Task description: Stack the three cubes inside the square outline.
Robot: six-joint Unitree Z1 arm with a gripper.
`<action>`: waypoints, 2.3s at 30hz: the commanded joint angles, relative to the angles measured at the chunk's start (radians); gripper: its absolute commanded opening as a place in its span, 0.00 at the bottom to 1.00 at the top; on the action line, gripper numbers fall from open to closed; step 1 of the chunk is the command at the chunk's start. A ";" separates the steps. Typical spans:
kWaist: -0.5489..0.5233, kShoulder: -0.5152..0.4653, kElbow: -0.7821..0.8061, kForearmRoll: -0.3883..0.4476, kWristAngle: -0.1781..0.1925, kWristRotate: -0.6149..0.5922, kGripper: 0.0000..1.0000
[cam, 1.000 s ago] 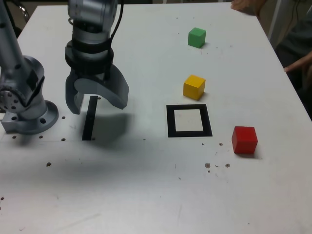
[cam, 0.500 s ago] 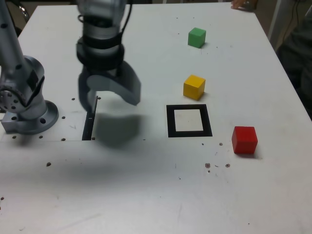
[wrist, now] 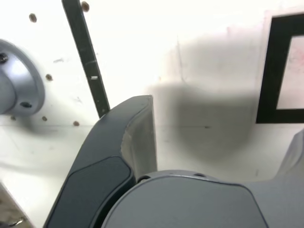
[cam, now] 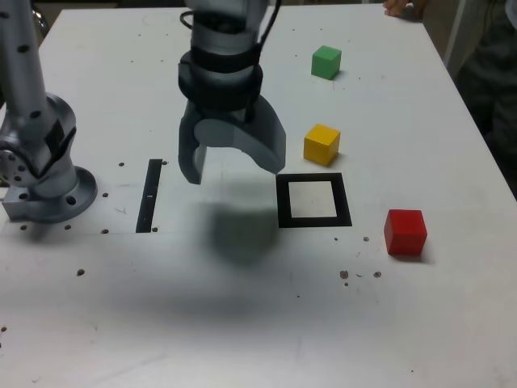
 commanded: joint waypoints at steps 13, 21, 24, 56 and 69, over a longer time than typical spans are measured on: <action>-0.048 0.220 -0.424 0.147 -0.005 -0.014 0.99; -0.048 0.330 -0.628 0.216 -0.012 -0.014 0.99; -0.048 0.369 -0.696 0.239 -0.014 -0.014 0.99; -0.027 0.710 -1.039 0.315 -0.092 -0.017 0.80; -0.026 0.714 -1.059 0.327 -0.073 -0.016 0.25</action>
